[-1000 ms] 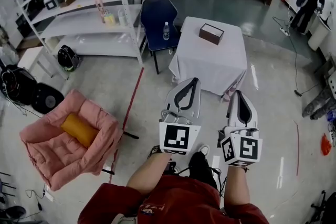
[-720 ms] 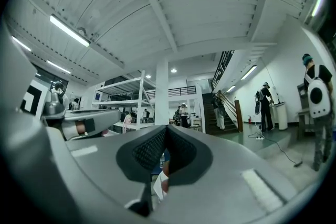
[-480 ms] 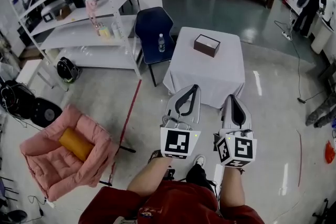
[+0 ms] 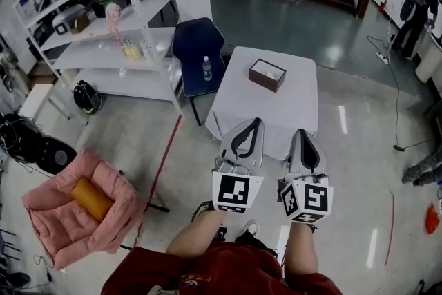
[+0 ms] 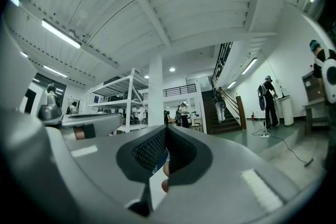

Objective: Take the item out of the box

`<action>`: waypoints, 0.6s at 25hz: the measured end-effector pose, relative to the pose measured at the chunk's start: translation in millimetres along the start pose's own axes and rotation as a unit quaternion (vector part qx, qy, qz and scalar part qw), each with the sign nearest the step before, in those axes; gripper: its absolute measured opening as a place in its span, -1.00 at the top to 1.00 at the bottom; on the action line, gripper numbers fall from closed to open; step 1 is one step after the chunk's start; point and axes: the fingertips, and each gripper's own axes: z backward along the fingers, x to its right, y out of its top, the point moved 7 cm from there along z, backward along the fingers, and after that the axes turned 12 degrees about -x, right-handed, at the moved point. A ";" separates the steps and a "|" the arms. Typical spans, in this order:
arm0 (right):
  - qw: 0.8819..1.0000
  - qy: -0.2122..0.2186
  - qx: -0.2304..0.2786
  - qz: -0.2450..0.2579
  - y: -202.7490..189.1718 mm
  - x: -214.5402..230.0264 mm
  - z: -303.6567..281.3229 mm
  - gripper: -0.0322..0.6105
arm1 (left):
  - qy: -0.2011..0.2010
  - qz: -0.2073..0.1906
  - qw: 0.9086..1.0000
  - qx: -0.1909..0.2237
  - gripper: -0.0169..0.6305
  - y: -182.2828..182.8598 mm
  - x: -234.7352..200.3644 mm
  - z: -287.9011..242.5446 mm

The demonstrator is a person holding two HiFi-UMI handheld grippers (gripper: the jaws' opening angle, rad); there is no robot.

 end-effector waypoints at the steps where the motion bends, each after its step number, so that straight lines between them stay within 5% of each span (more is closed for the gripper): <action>1: 1.000 0.002 -0.001 -0.001 1.8 9.5 -8.1 0.89 | 0.000 0.000 1.000 -0.001 0.95 1.3 2.1 -12.5; 15: 1.000 0.028 -0.014 -0.002 17.9 105.5 -91.0 0.89 | 0.027 0.009 1.000 -0.011 0.95 7.8 20.2 -131.6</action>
